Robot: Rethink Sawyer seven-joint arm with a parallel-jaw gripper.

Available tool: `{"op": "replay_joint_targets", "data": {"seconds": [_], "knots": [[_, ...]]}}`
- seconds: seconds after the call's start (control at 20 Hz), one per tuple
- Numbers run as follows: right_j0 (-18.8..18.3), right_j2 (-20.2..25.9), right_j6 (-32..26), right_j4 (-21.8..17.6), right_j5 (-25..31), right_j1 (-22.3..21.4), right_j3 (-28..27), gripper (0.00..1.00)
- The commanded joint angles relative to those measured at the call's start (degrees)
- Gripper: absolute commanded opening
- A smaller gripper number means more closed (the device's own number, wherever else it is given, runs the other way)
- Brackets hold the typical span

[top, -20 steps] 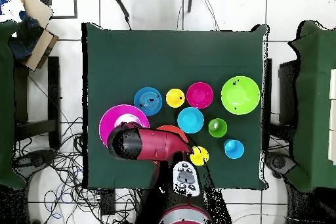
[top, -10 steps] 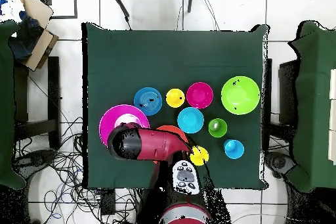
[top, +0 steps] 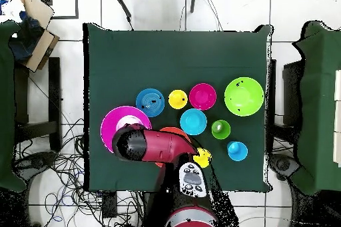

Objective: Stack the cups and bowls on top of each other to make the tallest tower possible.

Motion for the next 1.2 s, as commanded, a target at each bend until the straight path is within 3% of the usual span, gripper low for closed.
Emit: {"op": "replay_joint_targets", "data": {"seconds": [0.05,0.75,1.2], "knots": [[-1.1,3.8,3.0,-3.5,-2.7,3.4,-3.0,1.00],[-2.4,5.0,3.6,-5.4,-9.7,9.2,-4.7,1.00],[-2.7,5.2,3.4,-6.1,-9.8,10.1,-5.7,1.00]]}}
